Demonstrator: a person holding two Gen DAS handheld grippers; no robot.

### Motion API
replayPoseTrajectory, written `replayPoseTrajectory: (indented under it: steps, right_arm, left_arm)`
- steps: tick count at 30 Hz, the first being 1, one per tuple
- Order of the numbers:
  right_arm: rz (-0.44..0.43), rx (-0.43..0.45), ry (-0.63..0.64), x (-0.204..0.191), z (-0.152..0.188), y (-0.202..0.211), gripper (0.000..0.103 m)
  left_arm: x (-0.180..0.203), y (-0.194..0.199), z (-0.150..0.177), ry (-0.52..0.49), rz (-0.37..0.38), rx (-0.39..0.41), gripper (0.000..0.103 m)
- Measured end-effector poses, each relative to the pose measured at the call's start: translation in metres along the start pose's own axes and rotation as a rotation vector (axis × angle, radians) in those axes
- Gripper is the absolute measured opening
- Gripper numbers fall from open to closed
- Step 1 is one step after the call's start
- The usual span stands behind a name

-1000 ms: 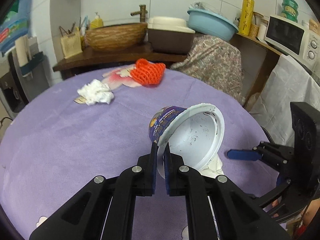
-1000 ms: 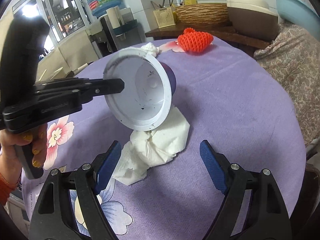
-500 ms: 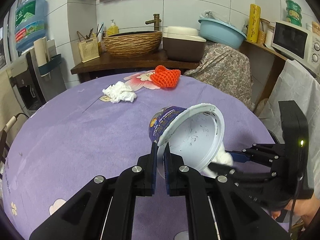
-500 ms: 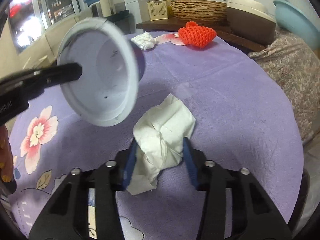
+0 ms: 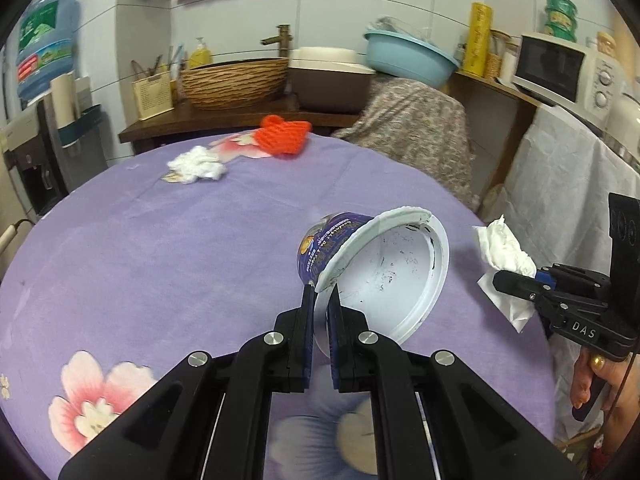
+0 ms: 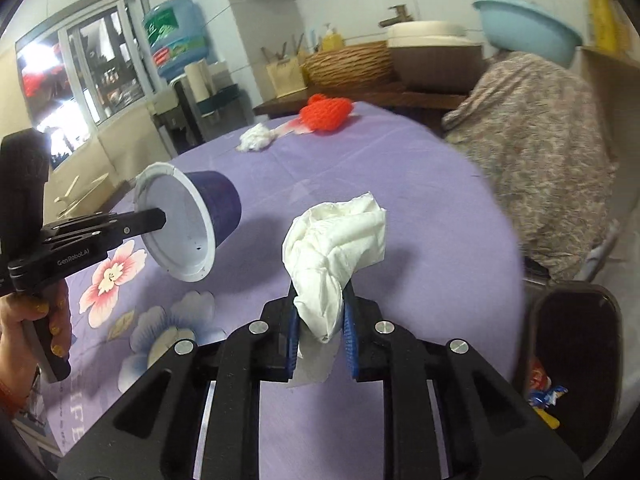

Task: Collect trash
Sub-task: 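Carry the tissue into the bin and open the right tool while the left tool carries the cup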

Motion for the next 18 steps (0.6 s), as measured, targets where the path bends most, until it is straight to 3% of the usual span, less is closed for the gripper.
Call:
replayPoseTrajectory:
  steps: [4, 10, 18]
  right_arm:
    - [0.05, 0.046, -0.055, 0.03, 0.017, 0.043, 0.019]
    - [0.204, 0.107, -0.089, 0.074, 0.042, 0.098, 0.019]
    - [0.335, 0.117, -0.212, 0.137, 0.081, 0.138, 0.019]
  left_arm:
    - [0.044, -0.006, 0.0, -0.041, 0.08, -0.002, 0.007]
    - [0.113, -0.021, 0.002, -0.112, 0.19, -0.024, 0.007]
    - [0.193, -0.042, 0.004, -0.201, 0.304, -0.062, 0.007]
Point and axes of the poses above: each gripper's, at about its wrist camera, not at the fingertips, and y roughly against the way its jaws point, x to its right, z to its underside, the point moved 1 cm from there along -y, roughly the way its jaws point, and after that the axes turned 7 degrees about x, right-handed, at the moved point
